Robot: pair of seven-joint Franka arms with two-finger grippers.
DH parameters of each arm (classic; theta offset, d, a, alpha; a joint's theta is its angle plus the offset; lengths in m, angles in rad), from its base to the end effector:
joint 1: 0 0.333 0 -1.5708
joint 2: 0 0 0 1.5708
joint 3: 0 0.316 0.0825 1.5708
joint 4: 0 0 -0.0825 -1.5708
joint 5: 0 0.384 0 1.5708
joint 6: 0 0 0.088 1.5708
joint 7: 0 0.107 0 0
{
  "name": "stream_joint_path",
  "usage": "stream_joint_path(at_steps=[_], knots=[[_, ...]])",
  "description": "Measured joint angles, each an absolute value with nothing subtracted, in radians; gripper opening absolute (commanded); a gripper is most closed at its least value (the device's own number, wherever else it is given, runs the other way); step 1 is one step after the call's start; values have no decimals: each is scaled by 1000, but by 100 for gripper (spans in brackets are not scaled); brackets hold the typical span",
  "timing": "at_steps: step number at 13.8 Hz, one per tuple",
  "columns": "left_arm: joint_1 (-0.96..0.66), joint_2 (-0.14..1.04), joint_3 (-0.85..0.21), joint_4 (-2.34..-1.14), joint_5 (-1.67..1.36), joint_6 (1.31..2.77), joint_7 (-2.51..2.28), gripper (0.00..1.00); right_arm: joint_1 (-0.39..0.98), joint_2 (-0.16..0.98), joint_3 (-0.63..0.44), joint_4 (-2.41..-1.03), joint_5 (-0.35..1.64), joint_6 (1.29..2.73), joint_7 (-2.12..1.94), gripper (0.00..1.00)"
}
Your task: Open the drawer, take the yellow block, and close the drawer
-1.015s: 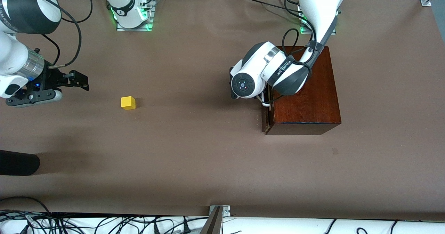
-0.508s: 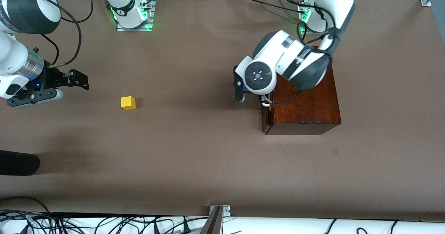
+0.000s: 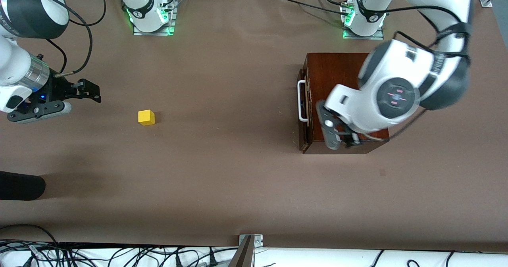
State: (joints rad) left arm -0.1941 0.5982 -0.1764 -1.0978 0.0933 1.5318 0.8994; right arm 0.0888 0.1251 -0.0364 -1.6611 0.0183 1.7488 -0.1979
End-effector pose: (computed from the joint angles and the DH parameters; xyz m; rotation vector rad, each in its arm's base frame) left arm 0.6732 -0.2135 0.4656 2.5005 -1.8064 -0.2300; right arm 0.5970 0.0340 0.5246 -3.1012 -0.3848 0.0566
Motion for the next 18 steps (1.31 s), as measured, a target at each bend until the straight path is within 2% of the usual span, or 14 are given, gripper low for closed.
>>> stream_joint_path(at_steps=[3,6,12,15,18], knots=[[-186,519,-92,-1181,79,1625,774,100,89,125,-36,-1661,18,1749,-198,100],[-171,379,-22,-1346,60,1731,610,100,89,125,-36,-1660,18,1749,-198,100],[-130,119,39,-1590,17,1749,100,100,86,126,-37,-1660,18,1749,-198,100],[-129,61,42,-1646,17,1738,25,100,80,126,-37,-1660,19,1749,-198,100],[-128,57,47,-1660,20,1718,25,100,80,130,-37,-1660,19,1749,-198,100]])
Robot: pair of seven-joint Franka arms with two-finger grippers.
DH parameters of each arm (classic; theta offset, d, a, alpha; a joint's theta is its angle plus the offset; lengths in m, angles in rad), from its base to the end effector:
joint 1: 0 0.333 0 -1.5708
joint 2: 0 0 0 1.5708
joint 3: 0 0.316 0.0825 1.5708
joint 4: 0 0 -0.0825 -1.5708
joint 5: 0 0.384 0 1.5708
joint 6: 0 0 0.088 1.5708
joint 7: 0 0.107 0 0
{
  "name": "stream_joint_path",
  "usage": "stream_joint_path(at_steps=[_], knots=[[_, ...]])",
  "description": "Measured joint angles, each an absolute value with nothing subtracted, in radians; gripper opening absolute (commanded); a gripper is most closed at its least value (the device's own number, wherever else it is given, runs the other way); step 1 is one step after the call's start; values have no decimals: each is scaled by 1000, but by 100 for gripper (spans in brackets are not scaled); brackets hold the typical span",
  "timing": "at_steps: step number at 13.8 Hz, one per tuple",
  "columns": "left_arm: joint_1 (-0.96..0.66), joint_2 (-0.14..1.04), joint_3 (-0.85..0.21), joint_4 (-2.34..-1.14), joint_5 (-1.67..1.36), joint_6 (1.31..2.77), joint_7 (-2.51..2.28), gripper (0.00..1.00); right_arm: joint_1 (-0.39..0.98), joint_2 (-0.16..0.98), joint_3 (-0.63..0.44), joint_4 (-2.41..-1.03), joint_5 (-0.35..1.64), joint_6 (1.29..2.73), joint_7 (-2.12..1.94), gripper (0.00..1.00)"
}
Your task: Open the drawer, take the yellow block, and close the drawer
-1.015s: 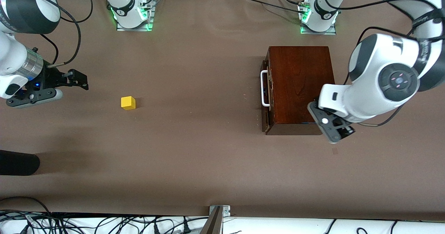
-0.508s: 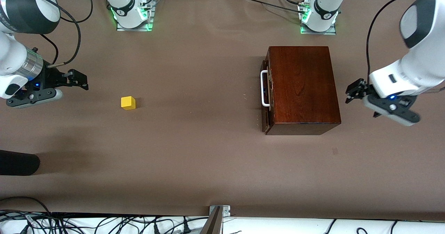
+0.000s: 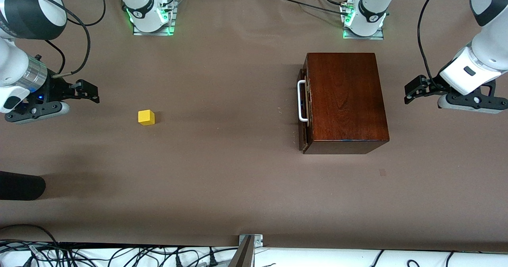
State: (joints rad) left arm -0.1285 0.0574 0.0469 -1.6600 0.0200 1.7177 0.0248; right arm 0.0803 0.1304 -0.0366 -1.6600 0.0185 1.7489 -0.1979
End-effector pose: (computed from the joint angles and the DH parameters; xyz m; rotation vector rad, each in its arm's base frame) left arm 0.5786 -0.0461 0.5624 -3.1145 0.1705 -0.0016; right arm 0.5984 0.0289 0.5220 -3.1023 -0.3712 0.0629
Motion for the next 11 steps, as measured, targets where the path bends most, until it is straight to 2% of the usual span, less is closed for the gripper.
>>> stream_joint_path(at_steps=[4,11], knots=[[-126,50,50,-1668,21,1697,24,100,80,135,-37,-1660,19,1749,-198,100],[-83,-3,51,-1753,21,1696,22,100,80,135,-37,-1660,19,1749,-198,100]])
